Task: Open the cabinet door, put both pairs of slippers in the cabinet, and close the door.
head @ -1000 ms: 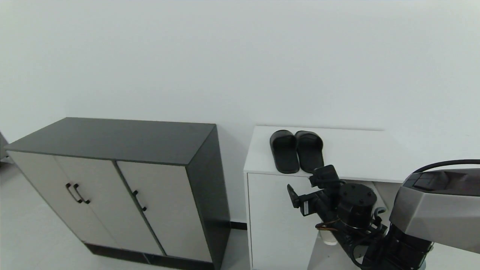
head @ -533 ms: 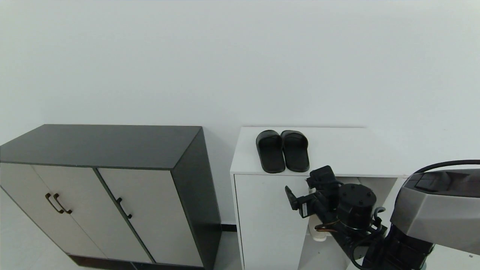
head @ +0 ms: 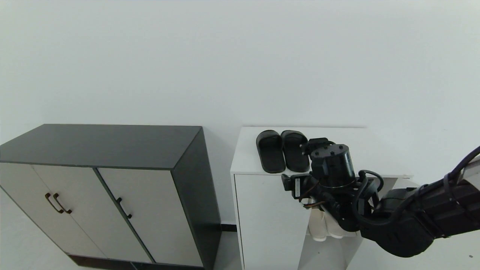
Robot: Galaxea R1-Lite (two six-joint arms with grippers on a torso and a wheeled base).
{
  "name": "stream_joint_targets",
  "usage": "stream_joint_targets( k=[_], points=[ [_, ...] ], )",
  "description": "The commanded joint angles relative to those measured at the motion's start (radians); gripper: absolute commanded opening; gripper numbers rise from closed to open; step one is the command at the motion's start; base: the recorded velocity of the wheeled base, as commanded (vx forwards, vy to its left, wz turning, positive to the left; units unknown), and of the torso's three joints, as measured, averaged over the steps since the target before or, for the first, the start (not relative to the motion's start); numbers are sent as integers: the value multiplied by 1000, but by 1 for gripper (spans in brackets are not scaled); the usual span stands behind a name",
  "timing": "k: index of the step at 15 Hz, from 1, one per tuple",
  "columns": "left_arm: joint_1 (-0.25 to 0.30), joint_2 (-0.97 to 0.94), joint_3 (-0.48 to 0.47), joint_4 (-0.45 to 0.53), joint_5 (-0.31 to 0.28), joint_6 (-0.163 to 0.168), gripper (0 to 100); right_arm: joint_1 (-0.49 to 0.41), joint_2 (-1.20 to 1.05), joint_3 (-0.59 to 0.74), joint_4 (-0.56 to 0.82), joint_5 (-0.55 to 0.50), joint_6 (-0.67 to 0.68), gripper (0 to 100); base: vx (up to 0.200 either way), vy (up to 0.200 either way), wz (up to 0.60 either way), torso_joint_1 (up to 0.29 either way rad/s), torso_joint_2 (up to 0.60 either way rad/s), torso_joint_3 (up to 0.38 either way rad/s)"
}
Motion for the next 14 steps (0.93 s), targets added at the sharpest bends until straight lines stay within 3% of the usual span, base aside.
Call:
stream_joint_targets(
  k=[1,10,14],
  points=[
    [0,0,0,1,0,0,0,14,-4,-45,13,-12,18,100,0,0,0,0,0,0],
    [2,0,0,1,0,0,0,11,64,-40,-37,-51,25,100,200,0,0,0,3,3],
    [0,0,0,-1,0,-2,0,-15,222,-91,-195,-49,-27,100,0,0,0,0,0,0]
  ],
)
